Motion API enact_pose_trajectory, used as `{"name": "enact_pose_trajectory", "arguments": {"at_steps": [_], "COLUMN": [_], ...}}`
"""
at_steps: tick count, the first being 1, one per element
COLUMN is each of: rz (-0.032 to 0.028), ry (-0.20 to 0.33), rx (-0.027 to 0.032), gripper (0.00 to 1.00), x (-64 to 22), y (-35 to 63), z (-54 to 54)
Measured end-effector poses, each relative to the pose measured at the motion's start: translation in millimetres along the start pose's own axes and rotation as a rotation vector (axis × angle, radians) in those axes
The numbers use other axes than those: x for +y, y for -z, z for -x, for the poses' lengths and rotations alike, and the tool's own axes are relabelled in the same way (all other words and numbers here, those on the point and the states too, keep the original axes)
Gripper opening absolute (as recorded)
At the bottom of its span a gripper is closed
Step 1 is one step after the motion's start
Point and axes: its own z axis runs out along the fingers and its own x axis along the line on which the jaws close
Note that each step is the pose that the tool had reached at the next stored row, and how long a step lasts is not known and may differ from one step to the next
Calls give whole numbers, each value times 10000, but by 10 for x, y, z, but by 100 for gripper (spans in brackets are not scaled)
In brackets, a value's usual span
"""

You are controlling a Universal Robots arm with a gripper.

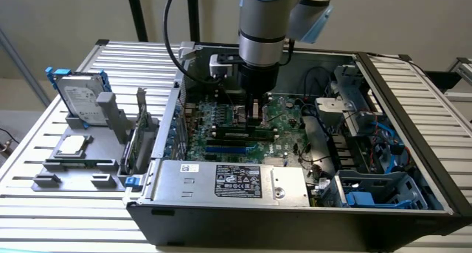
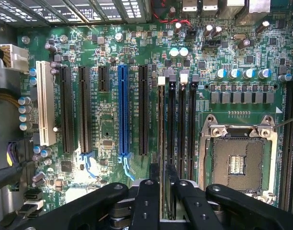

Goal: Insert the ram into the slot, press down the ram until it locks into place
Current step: 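Insert the ram into the slot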

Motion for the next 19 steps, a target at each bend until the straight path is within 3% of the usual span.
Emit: {"name": "enact_pose_trajectory", "arguments": {"at_steps": [7, 9, 14, 16, 19], "rz": [0, 1, 3, 2, 2], "ry": [0, 1, 0, 0, 0], "rx": [-73, -124, -122, -122, -122], "gripper": [20, 20, 20, 11, 10], "x": [3, 4, 4, 4, 4], "y": [93, 92, 93, 93, 93], "z": [-6, -6, -6, -6, -6]}}
